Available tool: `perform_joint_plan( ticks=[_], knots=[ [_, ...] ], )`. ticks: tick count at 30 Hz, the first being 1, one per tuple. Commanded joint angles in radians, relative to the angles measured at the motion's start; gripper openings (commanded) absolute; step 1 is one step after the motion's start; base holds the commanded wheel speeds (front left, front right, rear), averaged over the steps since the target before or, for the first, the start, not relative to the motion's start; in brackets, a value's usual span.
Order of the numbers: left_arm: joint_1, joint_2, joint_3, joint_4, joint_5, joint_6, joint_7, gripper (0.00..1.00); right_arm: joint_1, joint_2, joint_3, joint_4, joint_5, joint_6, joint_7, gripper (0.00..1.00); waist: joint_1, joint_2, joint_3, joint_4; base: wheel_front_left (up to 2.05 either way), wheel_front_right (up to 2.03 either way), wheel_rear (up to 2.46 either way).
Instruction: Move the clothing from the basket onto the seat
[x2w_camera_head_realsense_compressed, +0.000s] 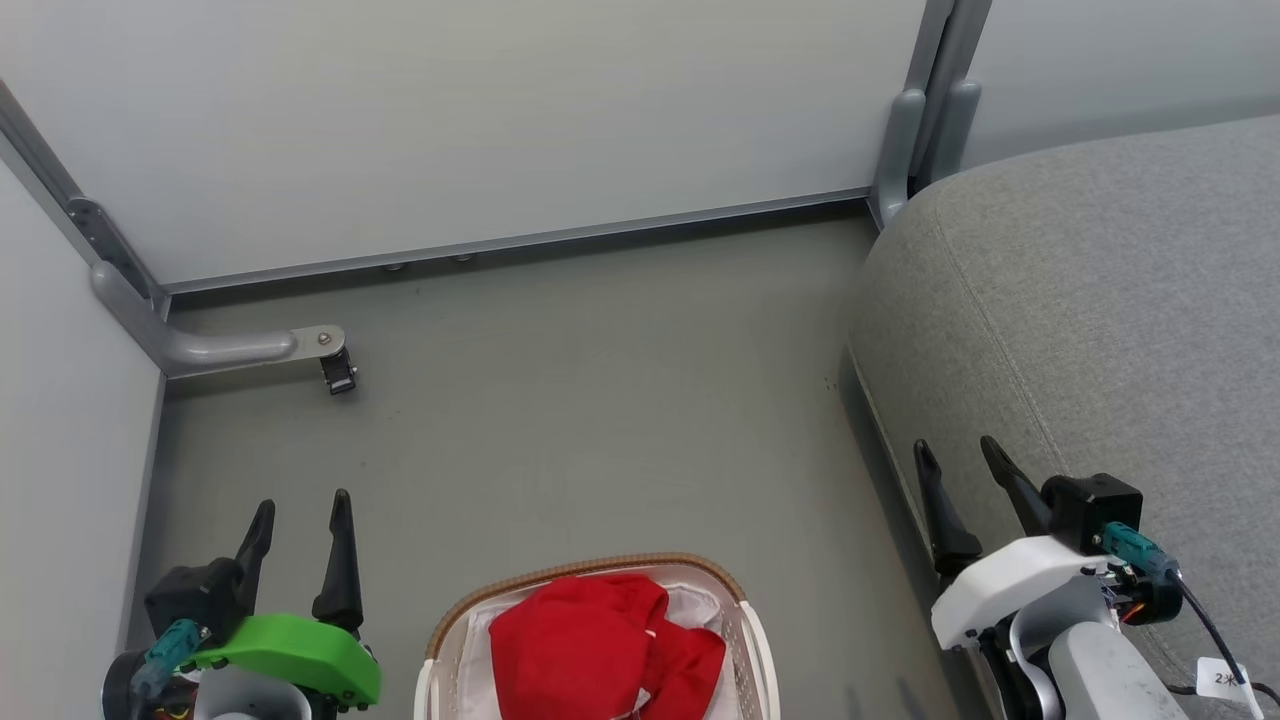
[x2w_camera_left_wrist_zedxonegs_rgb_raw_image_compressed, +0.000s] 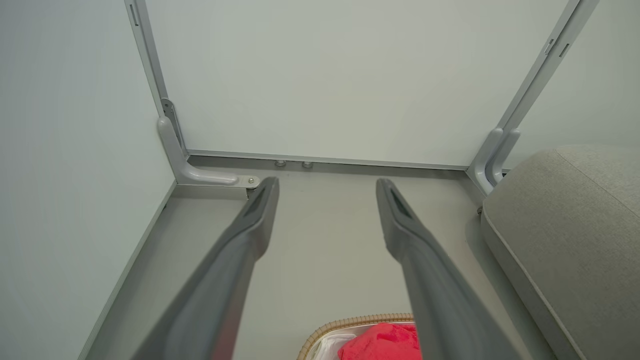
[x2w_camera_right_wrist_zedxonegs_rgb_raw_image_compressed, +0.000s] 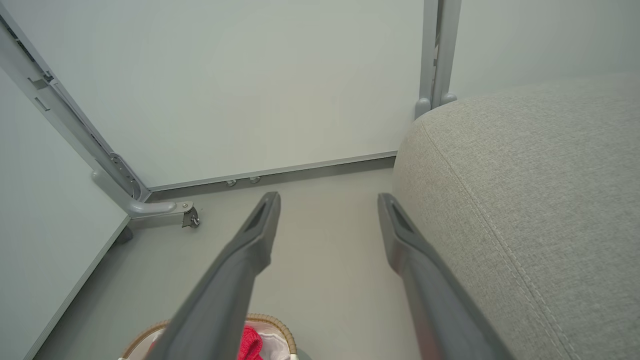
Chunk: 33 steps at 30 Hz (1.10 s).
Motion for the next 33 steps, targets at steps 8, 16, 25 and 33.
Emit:
perform_joint_plan(
  ticks=[8,16,25,33],
  knots=[
    [0.007,0.013,-0.032,0.010,0.066,0.000,-0.024,1.00,-0.018,-0.003,0.009,0.011,-0.089,0.000,-0.026,1.00,-0.0001,0.0000,0.036,-0.015,0.00,0.00,0.00],
    [-0.050,0.035,-0.096,0.049,0.080,0.000,-0.040,1.00,-0.082,-0.002,0.031,-0.011,-0.146,0.000,-0.040,1.00,-0.0001,0.0000,0.168,-0.055,0.00,0.00,0.00],
    [-0.162,0.061,-0.209,0.148,0.060,0.000,-0.056,1.00,-0.173,-0.002,0.073,-0.048,-0.180,0.000,-0.056,1.00,-0.0001,0.0000,0.370,-0.129,0.00,0.00,0.00],
    [-0.253,0.082,-0.316,0.260,0.051,0.000,-0.072,1.00,-0.219,-0.003,0.086,-0.072,-0.222,0.000,-0.070,1.00,-0.0001,0.0000,0.512,-0.176,0.00,0.00,0.00]
  ],
)
